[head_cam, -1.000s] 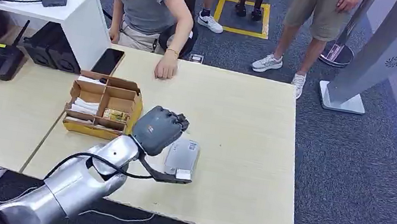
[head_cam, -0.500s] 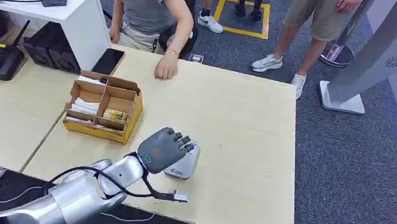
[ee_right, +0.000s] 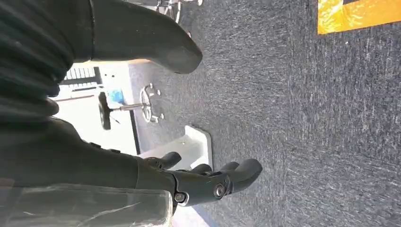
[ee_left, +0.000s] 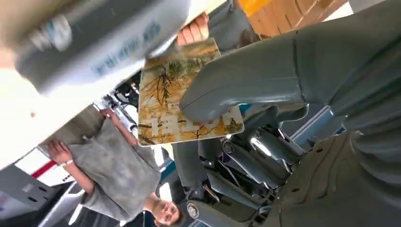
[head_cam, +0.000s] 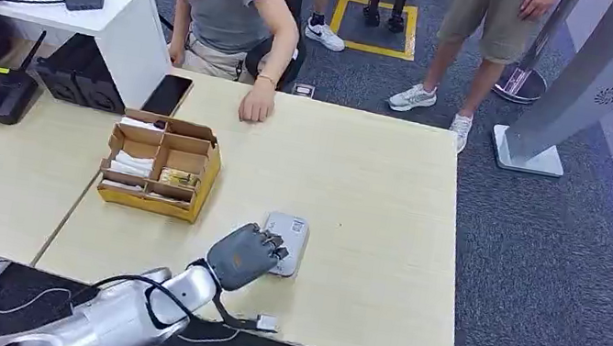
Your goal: Pass the card to the sensor for recognition and then transmit it.
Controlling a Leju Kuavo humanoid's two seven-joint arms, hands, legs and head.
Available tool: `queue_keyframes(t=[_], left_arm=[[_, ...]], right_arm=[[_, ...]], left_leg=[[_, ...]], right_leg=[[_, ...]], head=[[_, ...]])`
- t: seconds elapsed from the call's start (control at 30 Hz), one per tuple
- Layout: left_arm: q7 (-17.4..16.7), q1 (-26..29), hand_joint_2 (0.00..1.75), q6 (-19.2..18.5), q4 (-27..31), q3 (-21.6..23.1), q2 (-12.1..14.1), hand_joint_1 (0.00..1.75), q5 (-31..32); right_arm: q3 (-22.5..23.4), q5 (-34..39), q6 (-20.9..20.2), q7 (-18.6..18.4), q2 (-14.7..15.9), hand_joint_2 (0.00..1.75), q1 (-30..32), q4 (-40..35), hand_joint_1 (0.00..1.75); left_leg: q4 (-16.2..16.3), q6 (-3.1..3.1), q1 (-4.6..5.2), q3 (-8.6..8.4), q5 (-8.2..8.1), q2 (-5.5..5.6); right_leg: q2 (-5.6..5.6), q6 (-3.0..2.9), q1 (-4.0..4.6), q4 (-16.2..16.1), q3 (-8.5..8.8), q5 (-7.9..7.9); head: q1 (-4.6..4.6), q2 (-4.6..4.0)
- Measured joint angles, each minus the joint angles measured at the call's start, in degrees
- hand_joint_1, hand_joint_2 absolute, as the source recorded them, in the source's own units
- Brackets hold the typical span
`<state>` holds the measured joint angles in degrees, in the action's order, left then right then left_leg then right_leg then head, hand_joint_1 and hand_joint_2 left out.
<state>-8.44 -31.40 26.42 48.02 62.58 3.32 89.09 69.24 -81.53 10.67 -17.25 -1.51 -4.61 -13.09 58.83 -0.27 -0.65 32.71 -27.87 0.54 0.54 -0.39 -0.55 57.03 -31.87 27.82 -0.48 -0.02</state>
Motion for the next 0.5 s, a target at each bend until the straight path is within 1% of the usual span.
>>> queue_keyframes(t=[0.17, 0.23, 0.37, 0.43, 0.5], left_arm=[[-0.7, 0.0, 1.75, 1.79, -1.91, 0.33, -0.3, 1.75, 0.0], [-2.03, -0.04, 1.75, 3.1, -2.34, 0.55, -0.28, 1.75, 0.0], [-7.03, -0.96, 1.75, 5.16, -2.71, 2.01, -0.17, 1.75, 0.0], [-11.72, -2.28, 1.75, 6.73, -2.67, 3.35, 0.33, 1.75, 0.0], [-14.78, -3.81, 1.75, 7.26, -2.01, 4.33, 1.18, 1.75, 0.0]], right_arm=[[0.0, 0.0, 0.0, -0.11, 0.0, 1.75, 0.0, 0.0, 0.0], [0.0, 0.0, 0.0, -0.11, 0.0, 1.75, 0.01, 0.0, 0.0], [0.0, 0.0, 0.0, -0.11, 0.0, 1.75, 0.01, 0.0, 0.0], [0.0, 0.0, 0.0, -0.15, 0.0, 1.75, 0.01, 0.0, 0.0], [0.0, 0.0, 0.0, -0.15, 0.0, 1.75, 0.02, 0.0, 0.0]], left_leg=[[0.0, 0.0, 0.0, 0.0, 0.0, 0.0], [0.0, 0.0, 0.0, -0.01, 0.0, 0.0], [0.0, 0.01, 0.0, -0.01, 0.01, 0.0], [0.0, 0.02, -0.01, -0.01, 0.03, 0.0], [0.0, 0.02, -0.01, -0.01, 0.03, 0.0]], right_leg=[[0.0, 0.0, 0.0, 0.0, 0.01, 0.0], [0.0, 0.0, 0.0, 0.0, 0.01, 0.0], [-0.01, 0.0, 0.0, 0.0, 0.01, 0.0], [-0.01, 0.0, 0.0, 0.01, 0.0, -0.01], [0.0, 0.0, 0.0, 0.01, 0.01, -0.01]], head=[[0.0, 0.0], [0.0, 0.0], [0.0, 0.0], [0.0, 0.0], [0.0, 0.0]])
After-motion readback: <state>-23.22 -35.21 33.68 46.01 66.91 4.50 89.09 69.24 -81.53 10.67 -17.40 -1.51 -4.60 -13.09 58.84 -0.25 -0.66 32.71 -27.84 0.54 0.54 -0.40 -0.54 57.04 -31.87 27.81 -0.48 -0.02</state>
